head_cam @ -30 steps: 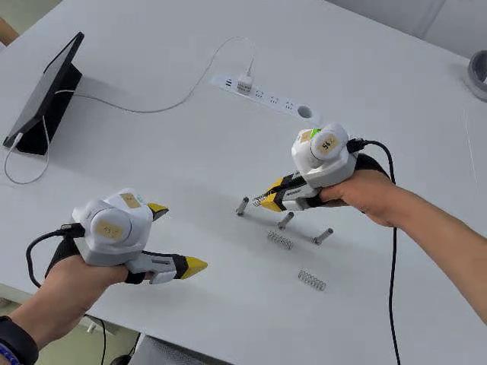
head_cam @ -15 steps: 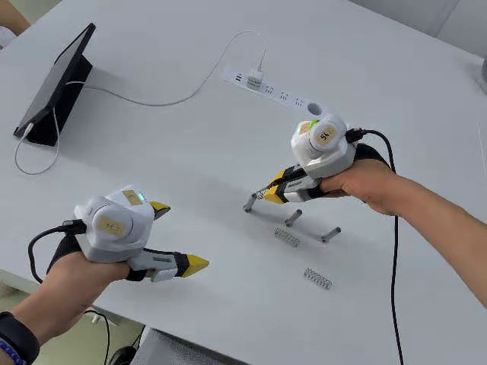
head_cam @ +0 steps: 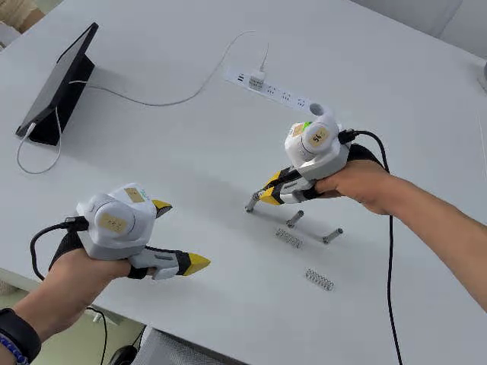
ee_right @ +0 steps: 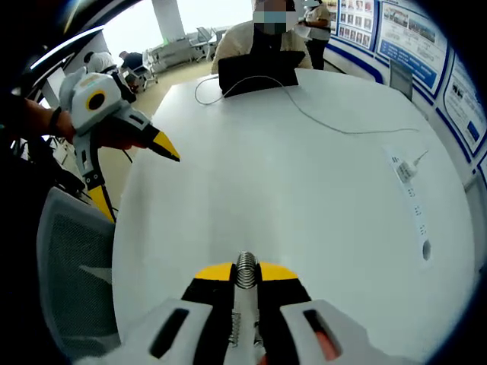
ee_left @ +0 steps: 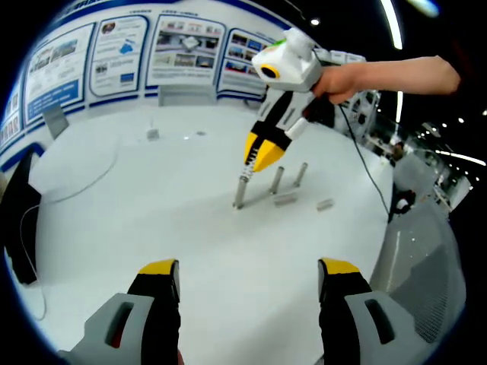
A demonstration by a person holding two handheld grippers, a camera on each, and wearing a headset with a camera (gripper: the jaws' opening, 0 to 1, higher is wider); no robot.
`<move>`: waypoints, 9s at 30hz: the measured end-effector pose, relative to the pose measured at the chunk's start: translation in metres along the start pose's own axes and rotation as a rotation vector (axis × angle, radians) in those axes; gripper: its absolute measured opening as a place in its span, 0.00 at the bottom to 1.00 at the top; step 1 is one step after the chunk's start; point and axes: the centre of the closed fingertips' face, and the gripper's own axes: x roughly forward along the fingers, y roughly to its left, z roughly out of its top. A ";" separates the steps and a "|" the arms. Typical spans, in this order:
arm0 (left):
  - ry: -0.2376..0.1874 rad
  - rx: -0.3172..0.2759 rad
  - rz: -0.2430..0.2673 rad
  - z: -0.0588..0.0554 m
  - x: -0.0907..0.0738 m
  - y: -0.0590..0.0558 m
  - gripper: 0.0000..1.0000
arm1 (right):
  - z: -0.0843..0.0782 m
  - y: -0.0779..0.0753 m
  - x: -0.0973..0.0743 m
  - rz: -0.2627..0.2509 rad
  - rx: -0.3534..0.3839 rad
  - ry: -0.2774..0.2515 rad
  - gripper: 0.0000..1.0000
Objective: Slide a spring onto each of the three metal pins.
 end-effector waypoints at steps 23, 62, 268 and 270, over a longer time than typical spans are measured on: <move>0.008 -0.003 0.004 -0.007 0.000 0.005 0.76 | 0.007 0.001 0.012 0.000 -0.014 0.006 0.13; 0.012 -0.013 0.013 -0.011 -0.004 0.006 0.76 | -0.011 0.000 0.048 -0.005 -0.025 0.059 0.13; 0.270 0.339 -0.306 0.039 0.156 -0.116 0.70 | -0.205 0.113 -0.092 -0.303 0.785 -0.511 0.83; 0.277 0.338 -0.304 0.037 0.160 -0.115 0.69 | -0.205 0.113 -0.092 -0.301 0.790 -0.513 0.83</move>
